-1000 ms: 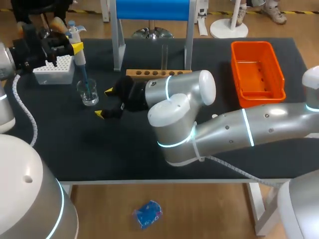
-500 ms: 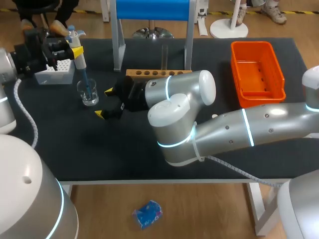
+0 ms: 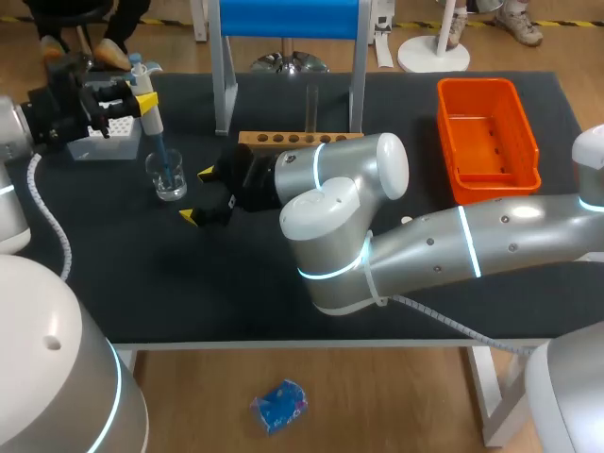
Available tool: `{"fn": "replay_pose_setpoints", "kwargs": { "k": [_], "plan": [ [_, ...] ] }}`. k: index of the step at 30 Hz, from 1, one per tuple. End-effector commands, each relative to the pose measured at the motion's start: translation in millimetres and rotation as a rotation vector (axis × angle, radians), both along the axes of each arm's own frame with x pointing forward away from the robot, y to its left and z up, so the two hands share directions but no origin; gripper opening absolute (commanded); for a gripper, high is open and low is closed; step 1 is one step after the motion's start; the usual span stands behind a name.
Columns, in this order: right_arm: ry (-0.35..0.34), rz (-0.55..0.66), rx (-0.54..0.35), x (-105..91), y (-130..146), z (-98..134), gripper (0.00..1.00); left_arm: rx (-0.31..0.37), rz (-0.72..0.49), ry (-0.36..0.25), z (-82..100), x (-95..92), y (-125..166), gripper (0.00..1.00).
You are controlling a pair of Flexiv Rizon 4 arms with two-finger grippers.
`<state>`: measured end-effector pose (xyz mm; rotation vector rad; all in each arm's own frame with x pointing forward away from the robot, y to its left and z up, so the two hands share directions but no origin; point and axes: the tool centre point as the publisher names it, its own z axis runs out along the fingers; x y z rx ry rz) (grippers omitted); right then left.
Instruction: Invert the test tube, pick up the pipette, mount the tip to pipette, aspirate from beaker and dispense into the tube, eject the tip, return the pipette, and cap with the stopper.
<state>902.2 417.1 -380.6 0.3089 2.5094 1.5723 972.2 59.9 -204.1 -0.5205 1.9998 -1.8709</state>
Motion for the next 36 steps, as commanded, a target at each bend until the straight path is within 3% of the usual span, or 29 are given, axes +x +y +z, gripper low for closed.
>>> {"fn": "replay_pose_setpoints", "kwargs": {
  "k": [1,21,27,36],
  "plan": [
    [-0.002,-0.003,0.000,0.5,2.7,-2.0,1.00,-0.002,-0.003,-0.006,-1.8,1.6,1.2,0.00],
    [0.013,0.016,0.002,-1.6,1.9,1.7,1.00,-0.001,-0.003,-0.011,-1.6,1.7,0.4,0.00],
    [0.055,0.081,0.004,-11.2,-18.6,25.9,1.00,-0.001,-0.003,-0.011,-1.6,1.7,0.4,0.00],
    [0.018,0.179,0.051,-27.7,-45.0,84.8,1.00,-0.001,-0.003,-0.011,-1.6,1.7,0.4,0.00]
  ]
}}
